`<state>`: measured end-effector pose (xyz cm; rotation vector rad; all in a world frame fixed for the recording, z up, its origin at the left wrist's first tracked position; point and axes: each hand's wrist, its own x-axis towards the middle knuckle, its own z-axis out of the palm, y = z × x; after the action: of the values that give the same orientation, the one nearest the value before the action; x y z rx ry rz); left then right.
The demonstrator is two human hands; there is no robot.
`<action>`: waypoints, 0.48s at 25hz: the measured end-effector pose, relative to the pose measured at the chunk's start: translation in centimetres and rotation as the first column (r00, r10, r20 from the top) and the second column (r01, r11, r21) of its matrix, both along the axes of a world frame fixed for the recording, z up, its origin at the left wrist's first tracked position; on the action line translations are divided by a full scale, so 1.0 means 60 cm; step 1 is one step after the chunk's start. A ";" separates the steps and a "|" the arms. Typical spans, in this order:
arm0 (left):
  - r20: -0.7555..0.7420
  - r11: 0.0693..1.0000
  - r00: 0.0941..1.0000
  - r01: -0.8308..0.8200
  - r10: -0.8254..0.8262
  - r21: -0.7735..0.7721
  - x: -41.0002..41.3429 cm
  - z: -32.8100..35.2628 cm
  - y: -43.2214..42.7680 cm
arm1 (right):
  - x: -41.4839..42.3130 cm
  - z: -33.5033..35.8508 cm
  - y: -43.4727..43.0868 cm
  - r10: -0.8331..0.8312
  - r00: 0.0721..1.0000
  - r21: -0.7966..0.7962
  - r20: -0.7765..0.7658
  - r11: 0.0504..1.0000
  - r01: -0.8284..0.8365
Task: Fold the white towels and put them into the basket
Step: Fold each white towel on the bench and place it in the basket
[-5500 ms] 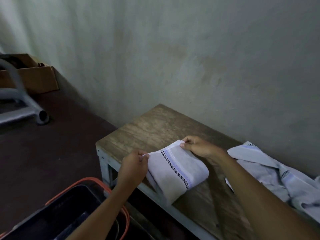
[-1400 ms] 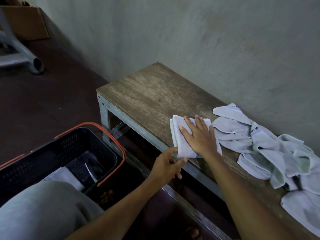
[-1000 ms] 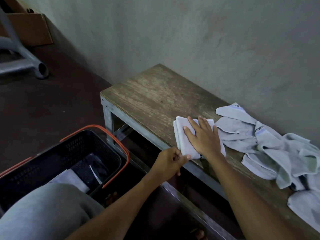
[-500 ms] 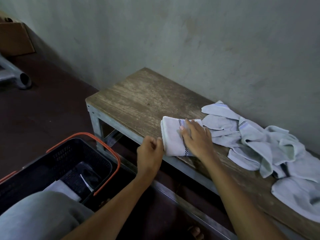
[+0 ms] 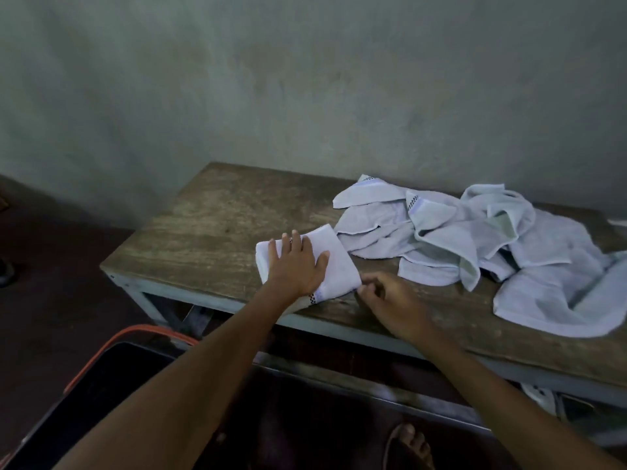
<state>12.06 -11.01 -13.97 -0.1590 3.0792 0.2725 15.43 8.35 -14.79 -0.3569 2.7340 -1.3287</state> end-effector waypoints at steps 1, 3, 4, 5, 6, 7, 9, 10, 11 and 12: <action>0.041 1.000 0.999 -0.019 0.019 0.010 -0.011 0.001 0.005 | -0.002 -0.001 -0.001 -0.003 1.000 -0.018 0.012 1.000 0.003; 0.039 0.999 0.998 -0.041 0.041 0.024 -0.018 -0.005 0.009 | -0.007 0.002 -0.010 -0.006 1.000 -0.035 0.029 0.999 0.007; 0.010 0.999 0.999 -0.031 0.031 0.021 -0.018 -0.011 0.008 | -0.010 0.004 -0.012 -0.004 0.999 -0.054 0.040 0.999 0.007; -0.029 1.000 0.999 -0.015 0.016 0.013 -0.017 -0.016 0.004 | -0.012 0.008 -0.014 0.006 0.999 -0.068 0.046 0.998 -0.003; -0.065 1.000 0.998 0.010 -0.010 0.001 -0.015 -0.020 -0.004 | -0.013 0.011 -0.016 0.021 0.998 -0.067 0.056 0.998 -0.017; -0.089 0.999 0.995 0.048 -0.049 -0.013 -0.016 -0.021 -0.015 | -0.012 0.016 -0.018 0.035 0.997 -0.053 0.072 0.998 -0.031; -0.082 0.992 0.989 0.125 -0.125 -0.007 -0.020 -0.016 -0.035 | -0.009 0.021 -0.023 0.062 0.994 0.025 0.095 0.998 -0.065; -0.068 0.989 0.987 0.149 -0.149 0.006 -0.020 -0.014 -0.042 | -0.007 0.022 -0.027 0.074 0.993 0.098 0.093 0.992 -0.083; -0.060 0.986 0.985 0.164 -0.163 0.017 -0.018 -0.014 -0.048 | -0.004 0.022 -0.031 0.089 0.992 0.191 0.089 0.976 -0.105; -0.063 0.985 0.984 0.171 -0.169 0.026 -0.017 -0.015 -0.051 | -0.002 0.022 -0.034 0.103 0.990 0.277 0.091 0.953 -0.125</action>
<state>11.04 -14.05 -14.85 0.1154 3.1203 0.3228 15.31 6.29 -13.45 -0.4231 2.7388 -0.8884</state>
